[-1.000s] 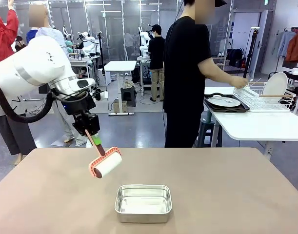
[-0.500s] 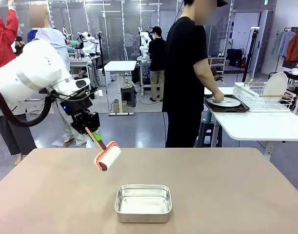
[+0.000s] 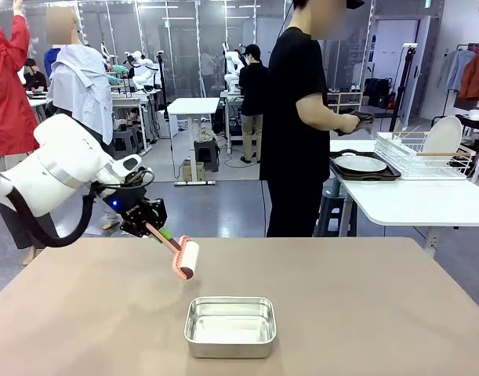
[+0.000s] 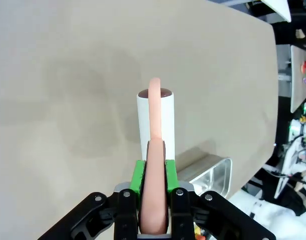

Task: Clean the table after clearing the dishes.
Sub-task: When the right (or left) Handle tray is removed, use the right hand (or left hand) to clean the right (or left) side of the table with the Lint Roller.

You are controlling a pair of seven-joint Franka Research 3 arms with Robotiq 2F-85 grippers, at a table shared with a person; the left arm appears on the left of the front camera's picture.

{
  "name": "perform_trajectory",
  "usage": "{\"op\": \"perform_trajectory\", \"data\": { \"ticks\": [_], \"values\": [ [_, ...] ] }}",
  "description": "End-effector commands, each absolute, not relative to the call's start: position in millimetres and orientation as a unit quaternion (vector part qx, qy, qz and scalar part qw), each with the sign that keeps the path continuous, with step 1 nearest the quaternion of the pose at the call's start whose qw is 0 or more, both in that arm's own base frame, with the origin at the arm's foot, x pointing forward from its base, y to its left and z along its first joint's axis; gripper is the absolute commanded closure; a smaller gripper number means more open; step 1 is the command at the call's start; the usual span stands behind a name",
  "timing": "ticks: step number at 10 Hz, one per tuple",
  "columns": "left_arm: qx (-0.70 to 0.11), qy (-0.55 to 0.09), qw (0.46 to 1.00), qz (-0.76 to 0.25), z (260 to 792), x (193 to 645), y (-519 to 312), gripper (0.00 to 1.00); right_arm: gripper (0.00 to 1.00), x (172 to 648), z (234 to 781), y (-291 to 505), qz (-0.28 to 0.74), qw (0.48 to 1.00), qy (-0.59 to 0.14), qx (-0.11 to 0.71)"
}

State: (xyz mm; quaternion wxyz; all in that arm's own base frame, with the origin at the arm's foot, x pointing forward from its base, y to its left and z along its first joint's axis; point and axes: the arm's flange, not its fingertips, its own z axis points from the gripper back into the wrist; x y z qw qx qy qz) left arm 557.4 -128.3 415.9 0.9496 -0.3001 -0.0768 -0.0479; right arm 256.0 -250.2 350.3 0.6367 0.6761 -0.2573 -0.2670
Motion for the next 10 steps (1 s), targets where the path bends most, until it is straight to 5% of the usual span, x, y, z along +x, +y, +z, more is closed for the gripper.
{"op": "perform_trajectory", "data": {
  "ticks": [1, 10],
  "values": [
    [-0.311, -0.1, 0.945, -0.023, 405.8, 563.8, -125.7, 0.79, 0.0, 252.0, 353.2, -248.2, -0.263, 0.638, -0.258, 0.676],
    [-0.345, 0.034, 0.935, -0.073, 329.6, 620.6, -71.9, 0.79, 0.0, 252.0, 353.2, -248.2, -0.263, 0.638, -0.258, 0.676]
  ]
}}
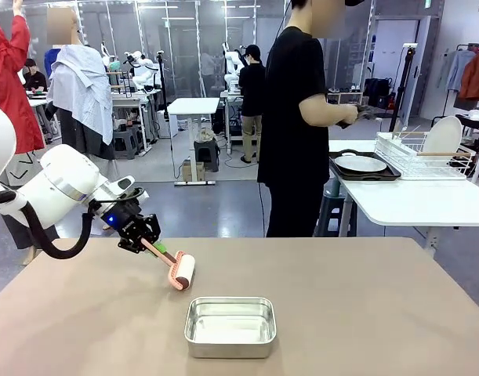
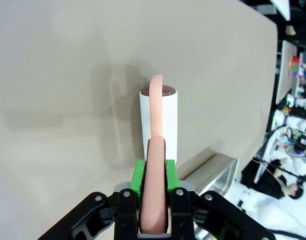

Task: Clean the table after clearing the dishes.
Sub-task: When the right (or left) Handle tray is removed, use the right hand (or left hand) to clean the right (or left) side of the table with the Lint Roller.

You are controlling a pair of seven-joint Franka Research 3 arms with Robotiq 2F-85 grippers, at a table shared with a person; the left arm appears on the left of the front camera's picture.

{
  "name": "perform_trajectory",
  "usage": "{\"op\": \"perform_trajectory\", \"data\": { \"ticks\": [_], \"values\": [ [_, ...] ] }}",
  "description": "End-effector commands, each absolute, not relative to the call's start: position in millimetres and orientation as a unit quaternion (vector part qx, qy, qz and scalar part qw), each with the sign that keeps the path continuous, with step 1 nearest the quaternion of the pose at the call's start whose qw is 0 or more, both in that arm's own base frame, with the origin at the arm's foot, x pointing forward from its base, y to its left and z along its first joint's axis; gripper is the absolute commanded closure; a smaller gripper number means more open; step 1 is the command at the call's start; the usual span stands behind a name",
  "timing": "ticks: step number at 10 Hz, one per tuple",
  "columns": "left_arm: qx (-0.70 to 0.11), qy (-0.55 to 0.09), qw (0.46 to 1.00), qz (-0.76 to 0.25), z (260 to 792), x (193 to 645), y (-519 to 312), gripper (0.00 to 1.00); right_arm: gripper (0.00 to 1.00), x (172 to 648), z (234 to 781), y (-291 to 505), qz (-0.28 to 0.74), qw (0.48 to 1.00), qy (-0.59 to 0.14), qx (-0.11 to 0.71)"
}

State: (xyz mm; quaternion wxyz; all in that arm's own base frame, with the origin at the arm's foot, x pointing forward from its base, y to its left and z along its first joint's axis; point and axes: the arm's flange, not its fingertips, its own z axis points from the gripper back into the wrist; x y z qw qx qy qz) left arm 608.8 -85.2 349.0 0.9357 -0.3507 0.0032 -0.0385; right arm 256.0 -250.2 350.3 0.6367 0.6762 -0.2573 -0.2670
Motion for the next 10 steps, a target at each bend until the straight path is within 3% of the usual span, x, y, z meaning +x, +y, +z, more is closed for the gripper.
{"op": "perform_trajectory", "data": {
  "ticks": [1, 7, 10],
  "values": [
    [-0.324, 0.037, 0.944, -0.046, 320.8, 626.0, -60.3, 0.79, 0.0, 252.0, 353.2, -248.2, -0.263, 0.638, -0.258, 0.676],
    [-0.284, 0.006, 0.959, 0.003, 298.2, 597.6, 30.9, 0.79, 0.0, 252.0, 353.2, -248.2, -0.263, 0.638, -0.258, 0.676],
    [-0.203, -0.019, 0.978, 0.034, 307.1, 576.4, 82.2, 0.79, 0.0, 252.0, 353.2, -248.2, -0.263, 0.638, -0.258, 0.676]
  ]
}}
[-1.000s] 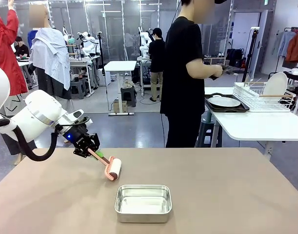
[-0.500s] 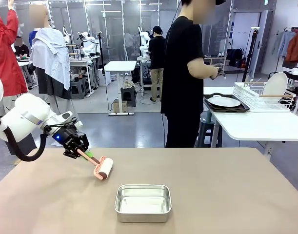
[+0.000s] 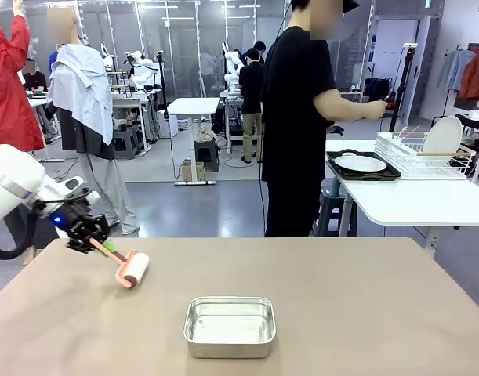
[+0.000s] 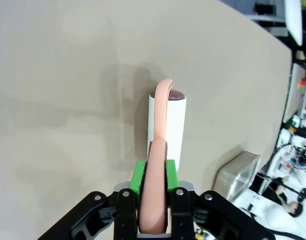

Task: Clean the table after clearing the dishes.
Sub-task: When the right (or left) Handle tray is removed, use the right hand (or left hand) to clean the right (or left) side of the table with the Lint Roller.

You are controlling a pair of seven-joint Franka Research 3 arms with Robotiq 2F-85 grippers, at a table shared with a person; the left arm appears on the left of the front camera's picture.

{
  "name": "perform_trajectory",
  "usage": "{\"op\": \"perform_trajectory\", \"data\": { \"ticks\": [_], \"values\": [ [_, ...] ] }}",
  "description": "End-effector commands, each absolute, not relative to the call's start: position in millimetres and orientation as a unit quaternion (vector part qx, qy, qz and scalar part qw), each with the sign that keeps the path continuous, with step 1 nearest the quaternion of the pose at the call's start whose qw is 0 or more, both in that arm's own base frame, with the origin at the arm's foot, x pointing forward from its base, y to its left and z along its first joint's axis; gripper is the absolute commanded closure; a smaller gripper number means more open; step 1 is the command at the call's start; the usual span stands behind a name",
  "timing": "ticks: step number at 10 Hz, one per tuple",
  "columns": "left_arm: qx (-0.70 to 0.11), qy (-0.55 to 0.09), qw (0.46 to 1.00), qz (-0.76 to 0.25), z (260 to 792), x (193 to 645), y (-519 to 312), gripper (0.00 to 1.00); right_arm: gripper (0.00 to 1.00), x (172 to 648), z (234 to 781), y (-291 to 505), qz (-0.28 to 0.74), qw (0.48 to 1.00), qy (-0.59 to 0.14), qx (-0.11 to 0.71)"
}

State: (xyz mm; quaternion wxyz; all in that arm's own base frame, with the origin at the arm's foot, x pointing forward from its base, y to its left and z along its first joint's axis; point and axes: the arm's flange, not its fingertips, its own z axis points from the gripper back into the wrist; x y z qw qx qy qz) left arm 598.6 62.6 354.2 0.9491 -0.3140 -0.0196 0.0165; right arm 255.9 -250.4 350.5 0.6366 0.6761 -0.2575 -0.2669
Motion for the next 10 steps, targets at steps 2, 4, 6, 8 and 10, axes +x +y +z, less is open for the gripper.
{"op": "perform_trajectory", "data": {
  "ticks": [2, 4, 6, 8, 10],
  "values": [
    [-0.16, -0.015, 0.984, 0.071, 311.6, 571.0, 109.9, 0.79, 0.0, 252.0, 353.2, -248.2, -0.263, 0.638, -0.258, 0.676],
    [-0.112, -0.004, 0.988, 0.102, 314.8, 564.1, 130.6, 0.79, 0.0, 252.0, 353.2, -248.2, -0.263, 0.638, -0.258, 0.676],
    [-0.07, 0.003, 0.99, 0.122, 323.3, 558.3, 143.3, 0.79, 0.0, 252.0, 353.2, -248.2, -0.263, 0.638, -0.258, 0.676],
    [-0.025, -0.001, 0.992, 0.122, 338.2, 552.2, 147.3, 0.79, 0.0, 252.0, 353.2, -248.2, -0.263, 0.638, -0.258, 0.676],
    [-0.023, -0.025, 0.993, 0.111, 363.5, 545.8, 141.7, 0.79, 0.0, 252.0, 353.2, -248.2, -0.263, 0.638, -0.258, 0.676]
  ]
}}
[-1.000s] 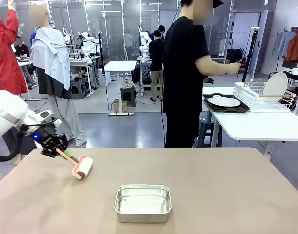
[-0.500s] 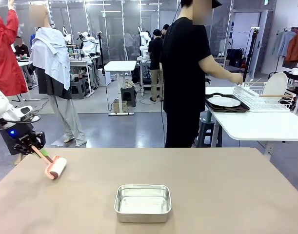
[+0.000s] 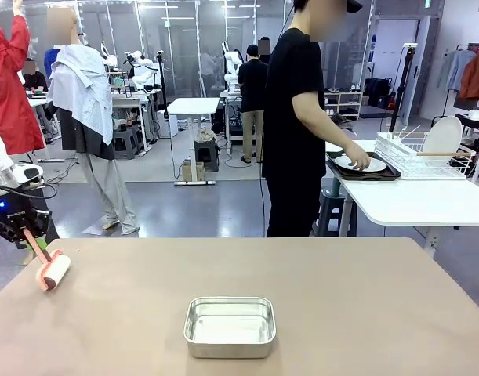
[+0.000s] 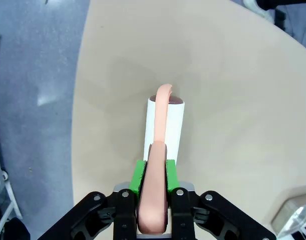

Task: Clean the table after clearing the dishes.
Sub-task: When the right (or left) Handle tray is removed, use the right hand (or left hand) to clean the right (or left) side of the table with the Lint Roller.

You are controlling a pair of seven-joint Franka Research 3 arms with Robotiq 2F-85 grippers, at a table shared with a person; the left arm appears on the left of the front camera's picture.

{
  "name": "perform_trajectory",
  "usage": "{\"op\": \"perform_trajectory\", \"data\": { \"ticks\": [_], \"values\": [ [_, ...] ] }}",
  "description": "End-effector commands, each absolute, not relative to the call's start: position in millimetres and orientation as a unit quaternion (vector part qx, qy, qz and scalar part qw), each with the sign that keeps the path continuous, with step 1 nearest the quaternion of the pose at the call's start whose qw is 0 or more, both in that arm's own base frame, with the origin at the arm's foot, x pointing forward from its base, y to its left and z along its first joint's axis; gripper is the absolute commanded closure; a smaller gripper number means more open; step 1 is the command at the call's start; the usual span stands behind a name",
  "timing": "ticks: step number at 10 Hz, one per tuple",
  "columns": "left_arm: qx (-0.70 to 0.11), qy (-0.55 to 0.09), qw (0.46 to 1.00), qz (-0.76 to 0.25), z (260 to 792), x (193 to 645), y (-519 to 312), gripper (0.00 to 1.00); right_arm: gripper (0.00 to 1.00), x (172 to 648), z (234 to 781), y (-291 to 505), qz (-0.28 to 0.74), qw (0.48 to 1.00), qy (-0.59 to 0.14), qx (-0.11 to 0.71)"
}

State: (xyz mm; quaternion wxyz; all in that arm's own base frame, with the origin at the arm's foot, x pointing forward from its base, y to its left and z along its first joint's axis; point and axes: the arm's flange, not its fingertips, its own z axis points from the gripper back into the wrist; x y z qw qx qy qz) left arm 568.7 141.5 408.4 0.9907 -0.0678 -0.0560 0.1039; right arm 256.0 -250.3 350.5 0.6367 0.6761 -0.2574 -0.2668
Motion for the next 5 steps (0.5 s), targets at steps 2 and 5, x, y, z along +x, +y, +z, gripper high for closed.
{"op": "perform_trajectory", "data": {
  "ticks": [2, 5],
  "values": [
    [-0.017, -0.054, 0.993, 0.101, 393.3, 536.9, 137.2, 0.79, 0.0, 252.0, 353.2, -248.2, -0.263, 0.638, -0.258, 0.676],
    [-0.011, -0.131, 0.987, 0.094, 461.6, 503.8, 137.8, 0.79, 0.0, 252.0, 353.2, -248.2, -0.263, 0.638, -0.258, 0.676]
  ]
}}
